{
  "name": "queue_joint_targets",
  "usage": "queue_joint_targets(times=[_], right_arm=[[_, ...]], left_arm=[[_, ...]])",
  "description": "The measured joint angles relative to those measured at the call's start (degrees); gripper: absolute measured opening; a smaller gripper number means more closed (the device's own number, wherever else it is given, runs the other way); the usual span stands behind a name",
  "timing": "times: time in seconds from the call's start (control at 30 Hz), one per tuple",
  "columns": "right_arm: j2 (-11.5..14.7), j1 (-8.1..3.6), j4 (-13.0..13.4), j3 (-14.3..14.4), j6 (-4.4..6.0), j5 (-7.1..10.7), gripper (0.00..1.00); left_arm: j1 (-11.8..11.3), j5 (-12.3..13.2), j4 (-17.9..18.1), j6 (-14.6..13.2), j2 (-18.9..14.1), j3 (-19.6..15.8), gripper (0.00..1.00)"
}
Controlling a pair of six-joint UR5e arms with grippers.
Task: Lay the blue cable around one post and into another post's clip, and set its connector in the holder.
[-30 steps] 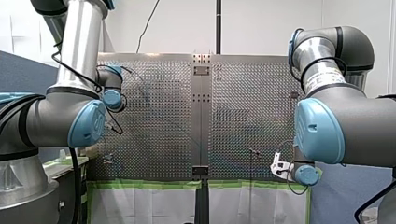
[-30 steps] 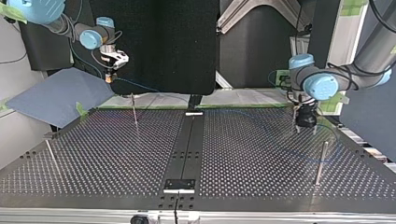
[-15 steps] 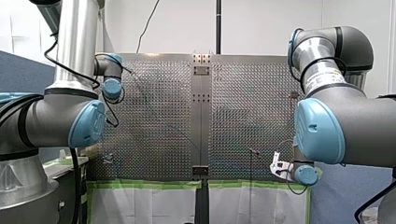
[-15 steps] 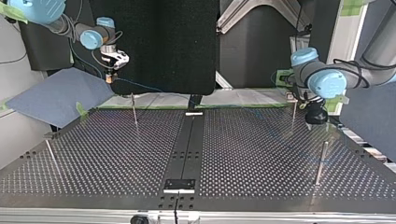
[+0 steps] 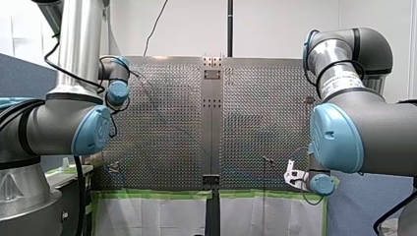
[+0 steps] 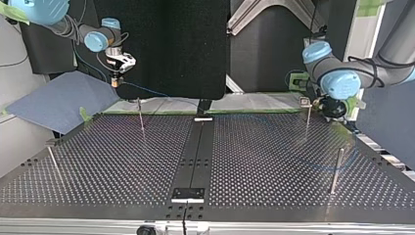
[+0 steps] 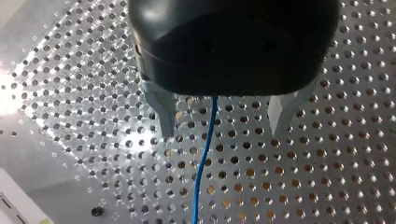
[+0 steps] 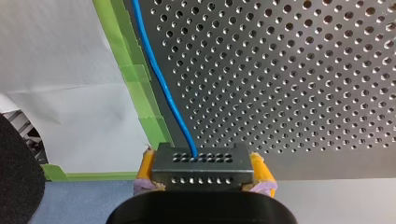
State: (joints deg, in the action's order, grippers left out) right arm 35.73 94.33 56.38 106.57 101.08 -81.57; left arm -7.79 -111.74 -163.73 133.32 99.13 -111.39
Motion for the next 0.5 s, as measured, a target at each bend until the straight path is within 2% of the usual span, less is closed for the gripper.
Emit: queue_joint_targets(times=[0.23,0.5], right_arm=[[0.0,0.09,0.2,0.0,0.21,0.08,0.00],[0.0,0.11,0.3,-0.1,0.88,0.17,0.00]], left_arm=[[-0.3,-1.0,1.8,-3.5,-0.2,-2.3,1.00],[-0.5,0.1,4.2,-7.7,1.4,-3.1,1.00]])
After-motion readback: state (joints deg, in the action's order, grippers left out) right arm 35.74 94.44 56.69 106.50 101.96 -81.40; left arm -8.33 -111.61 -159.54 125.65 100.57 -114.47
